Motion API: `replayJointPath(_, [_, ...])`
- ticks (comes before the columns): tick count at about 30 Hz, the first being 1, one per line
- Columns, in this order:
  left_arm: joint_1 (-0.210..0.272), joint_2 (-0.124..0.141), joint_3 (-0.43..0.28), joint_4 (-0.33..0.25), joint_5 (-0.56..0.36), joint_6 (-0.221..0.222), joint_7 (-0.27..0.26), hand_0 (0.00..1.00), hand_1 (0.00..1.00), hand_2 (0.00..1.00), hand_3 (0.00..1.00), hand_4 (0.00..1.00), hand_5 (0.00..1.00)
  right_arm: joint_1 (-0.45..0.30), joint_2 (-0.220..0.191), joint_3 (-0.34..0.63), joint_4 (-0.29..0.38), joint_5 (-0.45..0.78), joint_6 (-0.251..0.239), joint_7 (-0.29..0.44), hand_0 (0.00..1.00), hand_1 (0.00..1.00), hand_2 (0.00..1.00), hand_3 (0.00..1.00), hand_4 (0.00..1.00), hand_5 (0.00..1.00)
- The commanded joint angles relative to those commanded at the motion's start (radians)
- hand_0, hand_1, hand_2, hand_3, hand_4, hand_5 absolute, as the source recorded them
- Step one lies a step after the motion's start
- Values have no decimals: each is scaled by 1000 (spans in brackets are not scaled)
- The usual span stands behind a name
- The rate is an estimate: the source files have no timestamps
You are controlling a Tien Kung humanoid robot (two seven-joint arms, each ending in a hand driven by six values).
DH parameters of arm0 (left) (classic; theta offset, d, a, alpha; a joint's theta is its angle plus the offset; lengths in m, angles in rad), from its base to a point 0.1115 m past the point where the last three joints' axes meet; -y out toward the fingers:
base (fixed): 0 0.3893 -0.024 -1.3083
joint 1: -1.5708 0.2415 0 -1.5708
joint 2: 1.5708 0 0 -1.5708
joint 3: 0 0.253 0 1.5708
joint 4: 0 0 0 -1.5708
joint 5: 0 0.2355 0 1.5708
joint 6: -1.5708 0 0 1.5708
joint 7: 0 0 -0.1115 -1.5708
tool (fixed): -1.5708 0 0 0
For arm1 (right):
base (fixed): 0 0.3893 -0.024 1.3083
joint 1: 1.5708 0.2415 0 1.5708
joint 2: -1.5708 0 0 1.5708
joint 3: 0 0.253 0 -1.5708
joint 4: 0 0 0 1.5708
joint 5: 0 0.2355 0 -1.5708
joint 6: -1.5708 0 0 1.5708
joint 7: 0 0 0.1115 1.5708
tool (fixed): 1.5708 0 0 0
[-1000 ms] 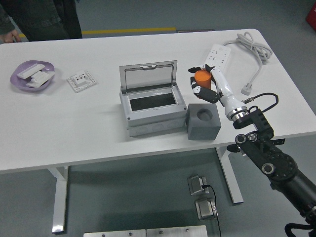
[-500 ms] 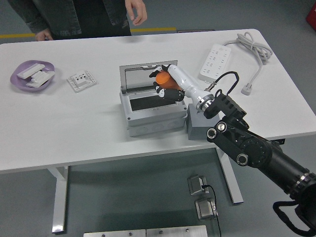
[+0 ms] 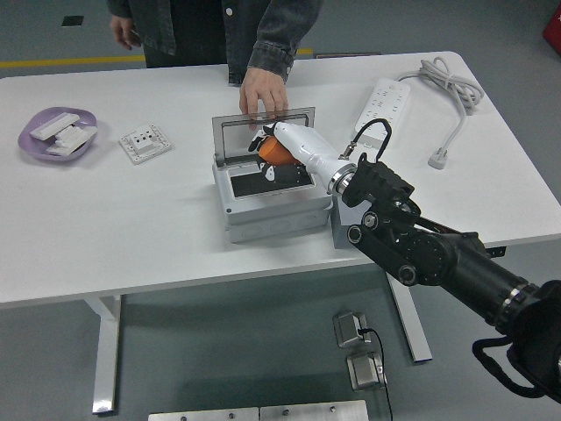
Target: Pick up the cylinder from the cube,place it in the box,flap close box
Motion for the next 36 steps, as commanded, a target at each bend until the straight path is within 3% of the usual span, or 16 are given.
replayJointPath(15, [-8, 4, -3, 0, 8, -4, 0, 564, 544, 483, 610, 2, 2, 12, 3, -8, -53, -4, 27, 62, 214, 253, 635, 622, 2, 2])
replayJointPath(16, [-9, 4, -4, 0, 10, -5, -1, 564, 547, 483, 612, 2, 2, 13, 2, -8, -54, -7, 28, 63, 490, 527, 733, 772, 630, 117])
replayJointPath(22, [-10, 5, -4, 0, 14, -7, 1, 564, 547, 483, 612, 2, 2, 15, -2, -7, -58, -4, 31, 64, 490, 527, 733, 772, 630, 117])
replayJointPath(23, [-10, 5, -5, 0, 17, -7, 3, 564, 546, 482, 613, 2, 2, 15, -3, -6, -60, 1, 33, 65, 626, 603, 749, 823, 760, 175])
replayJointPath(34, [-13, 8, -19, 0, 40, -10, 12, 564, 545, 481, 612, 2, 2, 16, -5, -3, -71, 32, 51, 68, 642, 610, 748, 829, 805, 211])
replayJointPath(36, [-12, 7, -18, 0, 39, -10, 12, 565, 545, 482, 613, 2, 2, 11, -10, 2, -54, 30, 54, 63, 644, 575, 739, 825, 811, 218])
